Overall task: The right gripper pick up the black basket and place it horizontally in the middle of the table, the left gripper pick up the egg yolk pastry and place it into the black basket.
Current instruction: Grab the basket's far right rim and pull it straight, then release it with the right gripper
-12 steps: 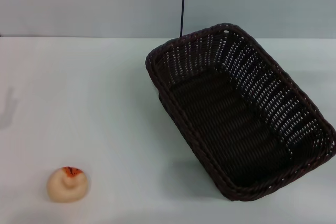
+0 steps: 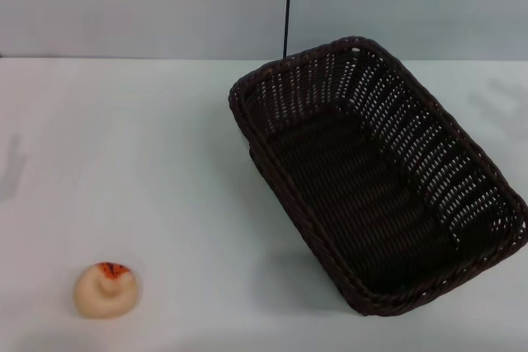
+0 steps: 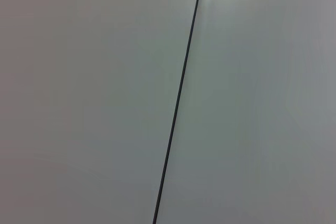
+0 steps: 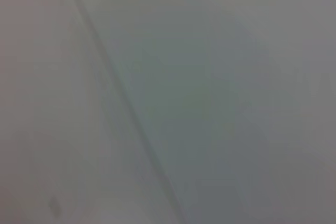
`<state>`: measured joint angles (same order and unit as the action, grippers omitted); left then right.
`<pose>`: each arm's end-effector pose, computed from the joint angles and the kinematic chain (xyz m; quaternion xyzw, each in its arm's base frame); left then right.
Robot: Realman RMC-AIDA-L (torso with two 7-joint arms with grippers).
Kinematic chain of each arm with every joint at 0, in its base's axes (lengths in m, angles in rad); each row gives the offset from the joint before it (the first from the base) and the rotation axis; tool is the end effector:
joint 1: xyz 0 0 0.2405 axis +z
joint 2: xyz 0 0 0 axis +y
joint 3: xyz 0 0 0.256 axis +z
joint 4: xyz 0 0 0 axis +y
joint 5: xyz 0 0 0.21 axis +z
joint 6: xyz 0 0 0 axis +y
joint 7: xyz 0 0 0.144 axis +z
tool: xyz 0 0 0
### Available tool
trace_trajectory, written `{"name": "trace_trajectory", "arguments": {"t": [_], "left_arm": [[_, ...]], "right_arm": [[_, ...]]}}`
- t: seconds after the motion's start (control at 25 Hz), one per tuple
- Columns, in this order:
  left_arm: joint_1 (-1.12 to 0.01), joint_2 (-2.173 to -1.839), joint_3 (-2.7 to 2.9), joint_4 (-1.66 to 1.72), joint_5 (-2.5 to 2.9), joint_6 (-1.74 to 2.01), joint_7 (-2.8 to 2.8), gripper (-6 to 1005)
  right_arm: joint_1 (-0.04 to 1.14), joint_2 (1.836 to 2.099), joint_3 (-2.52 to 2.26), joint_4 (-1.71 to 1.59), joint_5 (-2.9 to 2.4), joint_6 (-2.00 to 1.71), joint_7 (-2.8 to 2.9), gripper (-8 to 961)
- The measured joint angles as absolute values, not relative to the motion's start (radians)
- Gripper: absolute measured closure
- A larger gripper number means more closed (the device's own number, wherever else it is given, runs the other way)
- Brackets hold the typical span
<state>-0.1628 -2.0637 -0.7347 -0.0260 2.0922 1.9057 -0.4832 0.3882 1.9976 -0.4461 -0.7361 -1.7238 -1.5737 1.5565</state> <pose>-0.3524 0.1954 0.0659 -0.5522 -0.1535 -0.4968 0.6517 0.3095 0.3233 0.1104 -0.8158 0.3107 0.3831 0.3020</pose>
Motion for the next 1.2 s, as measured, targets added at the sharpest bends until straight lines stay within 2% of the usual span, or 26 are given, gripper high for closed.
{"name": "trace_trajectory", "arguments": {"t": [0.04,0.16,0.2,0.24,0.28,0.32,0.36,0.44,0.48,0.52,0.64,1.2], "left_arm": [[-0.163,-2.065,-0.735,-0.027,2.092,1.899,-0.484,248],[-0.162,-2.065,-0.735,-0.03,2.092,1.892,-0.484,248],[-0.161,-2.065,-0.735,-0.032,2.092,1.888,-0.484,248],[-0.162,-2.065,-0.735,-0.034,2.092,1.882,-0.484,249],[-0.162,-2.065,-0.735,-0.034,2.092,1.882,-0.484,249],[-0.163,-2.065,-0.735,-0.034,2.092,1.879,-0.484,249],[-0.164,-2.066,-0.735,-0.035,2.092,1.877,-0.485,249],[-0.168,-2.066,-0.735,-0.035,2.092,1.873,-0.485,249],[-0.168,-2.066,-0.735,-0.035,2.092,1.873,-0.485,249],[-0.17,-2.066,-0.735,-0.035,2.093,1.871,-0.486,249],[-0.17,-2.066,-0.735,-0.036,2.095,1.867,-0.486,249],[-0.155,-2.068,-0.735,-0.038,2.103,1.86,-0.502,249]], "right_arm": [[0.402,1.991,-0.446,-0.874,-1.825,-1.644,1.715,386],[0.422,1.984,-0.446,-1.006,-1.921,-1.719,1.861,386],[0.442,1.977,-0.446,-1.077,-1.984,-1.764,1.946,386],[0.488,1.96,-0.447,-1.174,-2.099,-1.84,2.079,386],[0.488,1.96,-0.447,-1.174,-2.099,-1.84,2.079,386],[0.546,1.937,-0.446,-1.219,-2.213,-1.917,2.178,386],[0.546,1.937,-0.446,-1.219,-2.213,-1.917,2.178,387],[0.638,1.91,-0.447,-1.233,-2.357,-2.011,2.259,387],[0.638,1.91,-0.447,-1.233,-2.357,-2.011,2.259,387],[0.687,1.902,-0.465,-1.23,-2.425,-2.038,2.272,387],[0.729,1.897,-0.521,-1.211,-2.486,-2.038,2.277,387],[0.778,1.888,-0.752,-0.962,-2.506,-1.827,2.279,388]]}}
